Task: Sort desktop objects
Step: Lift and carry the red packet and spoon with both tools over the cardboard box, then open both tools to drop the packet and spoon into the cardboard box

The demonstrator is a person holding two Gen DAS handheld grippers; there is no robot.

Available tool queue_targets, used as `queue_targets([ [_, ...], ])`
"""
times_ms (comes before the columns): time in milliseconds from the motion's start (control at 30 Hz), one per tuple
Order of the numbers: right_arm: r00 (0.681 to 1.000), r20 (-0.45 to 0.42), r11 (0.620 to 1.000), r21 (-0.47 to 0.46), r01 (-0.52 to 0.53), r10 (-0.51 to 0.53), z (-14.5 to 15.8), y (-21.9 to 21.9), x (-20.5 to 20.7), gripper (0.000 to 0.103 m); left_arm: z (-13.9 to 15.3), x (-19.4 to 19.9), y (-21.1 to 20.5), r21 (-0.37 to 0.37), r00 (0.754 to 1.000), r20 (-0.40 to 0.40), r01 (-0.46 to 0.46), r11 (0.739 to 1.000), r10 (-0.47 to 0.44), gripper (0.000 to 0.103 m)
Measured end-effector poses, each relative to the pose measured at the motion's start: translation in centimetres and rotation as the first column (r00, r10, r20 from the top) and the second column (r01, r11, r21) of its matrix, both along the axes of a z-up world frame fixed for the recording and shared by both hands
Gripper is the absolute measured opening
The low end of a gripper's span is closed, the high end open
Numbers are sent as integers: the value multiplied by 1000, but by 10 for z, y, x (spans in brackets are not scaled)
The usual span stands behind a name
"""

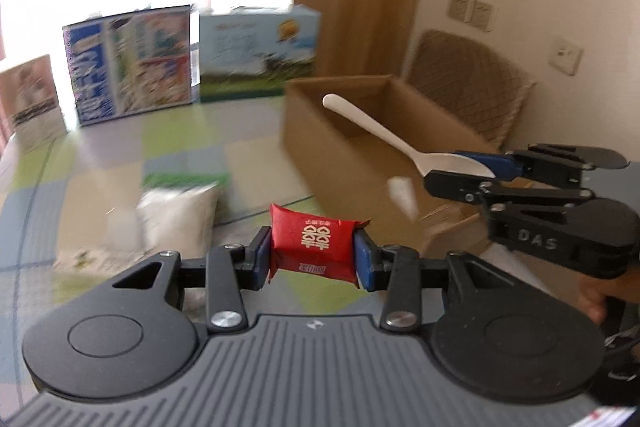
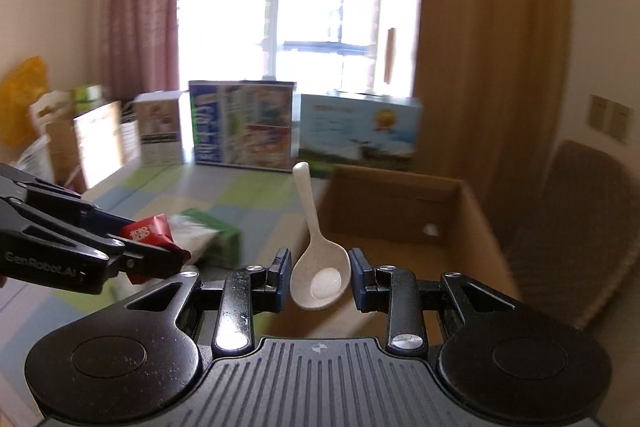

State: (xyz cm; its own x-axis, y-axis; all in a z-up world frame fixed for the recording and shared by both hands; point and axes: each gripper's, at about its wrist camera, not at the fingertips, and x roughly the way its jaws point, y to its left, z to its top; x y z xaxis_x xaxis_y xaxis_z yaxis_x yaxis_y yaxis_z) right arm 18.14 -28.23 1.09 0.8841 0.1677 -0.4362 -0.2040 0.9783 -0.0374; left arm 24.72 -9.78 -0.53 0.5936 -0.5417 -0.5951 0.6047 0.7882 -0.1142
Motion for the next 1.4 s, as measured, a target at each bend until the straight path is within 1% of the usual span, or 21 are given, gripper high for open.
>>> queue_targets([
  [100, 999, -6, 999, 11, 53, -52, 0, -25, -1, 28, 6, -3, -29, -10, 999, 4, 40, 999, -40, 36],
  [233, 995, -25, 994, 35, 99, -98, -5, -49, 0, 28, 9, -6, -66, 11, 996, 18, 86, 996, -86, 36],
  [367, 994, -38, 994, 33, 107, -105, -8, -60, 5, 28, 5, 0, -93, 30, 994, 13, 111, 993, -112, 36],
  [500, 991, -53, 991, 55, 122, -119, -13, -70, 12, 28, -2, 8, -114, 51, 991, 8, 132, 990, -132, 36],
  [667, 989, -70, 989, 63, 134, -129, -21, -77, 21, 28, -14, 18, -131, 73, 988, -4, 156, 985, -156, 36],
  [900, 986, -91, 987, 67, 146, -140, -34, -84, 29, 28, -31, 33, -143, 81, 985, -31, 171, 982, -169, 36],
  [1067, 985, -104, 987, 70, 147, -139, -40, -85, 34, 28, -37, 39, -150, 85, 983, -37, 181, 980, -178, 37],
  [1100, 985, -106, 987, 70, 146, -138, -41, -85, 34, 28, -38, 39, -152, 85, 982, -31, 187, 979, -185, 40],
  [1167, 984, -110, 987, 71, 146, -137, -43, -85, 34, 28, -38, 38, -153, 87, 983, -8, 183, 979, -183, 51],
  [1200, 984, -112, 987, 72, 145, -137, -44, -85, 34, 28, -37, 37, -152, 87, 983, 5, 180, 980, -181, 59],
  [1400, 984, -116, 987, 79, 143, -133, -44, -83, 34, 28, -33, 29, -140, 84, 986, 33, 159, 984, -162, 59],
])
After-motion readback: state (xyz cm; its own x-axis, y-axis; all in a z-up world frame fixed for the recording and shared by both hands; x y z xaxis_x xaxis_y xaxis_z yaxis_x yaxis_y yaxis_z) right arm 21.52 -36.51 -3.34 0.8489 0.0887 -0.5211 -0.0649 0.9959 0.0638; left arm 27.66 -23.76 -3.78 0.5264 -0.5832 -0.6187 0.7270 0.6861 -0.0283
